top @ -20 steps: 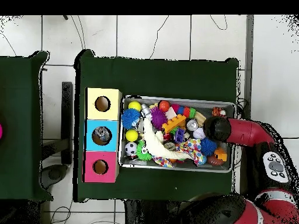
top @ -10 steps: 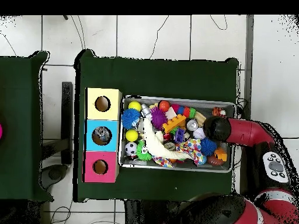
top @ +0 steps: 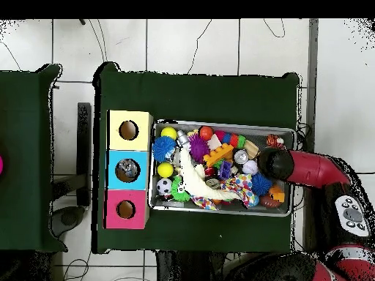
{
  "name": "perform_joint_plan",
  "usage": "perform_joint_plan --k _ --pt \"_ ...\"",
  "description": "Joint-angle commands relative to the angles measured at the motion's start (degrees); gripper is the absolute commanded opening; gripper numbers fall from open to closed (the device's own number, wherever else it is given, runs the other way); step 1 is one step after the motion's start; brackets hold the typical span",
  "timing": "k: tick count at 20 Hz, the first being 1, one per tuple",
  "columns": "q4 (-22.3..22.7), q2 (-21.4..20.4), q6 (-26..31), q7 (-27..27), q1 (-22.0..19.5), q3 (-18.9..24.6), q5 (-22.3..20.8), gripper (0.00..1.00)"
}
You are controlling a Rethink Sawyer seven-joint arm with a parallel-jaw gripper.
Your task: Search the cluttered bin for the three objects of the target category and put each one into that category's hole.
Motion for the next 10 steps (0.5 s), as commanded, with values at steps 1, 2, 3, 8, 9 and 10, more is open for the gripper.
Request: perform_joint_plan --k 1,2,3,8,9,10 --pt "3.0 -5.2 4.5 0.4 -2.5 1.7 0.6 0.0" --pt "3.1 -5.4 4.7 0.3 -2.5 1.7 0.6 0.0" --pt "3.2 -5.6 4.9 0.2 -2.5 1.7 0.6 0.0" --pt "2.7 -5.6 5.9 0.0 -2.2 2.0 0.8 0.0" --pt "2.3 -5.3 6.0 0.1 -2.0 2.1 1.0 0.0" --pt "2.2 -5.3 6.1 0.1 -2.0 2.1 0.9 0.0"
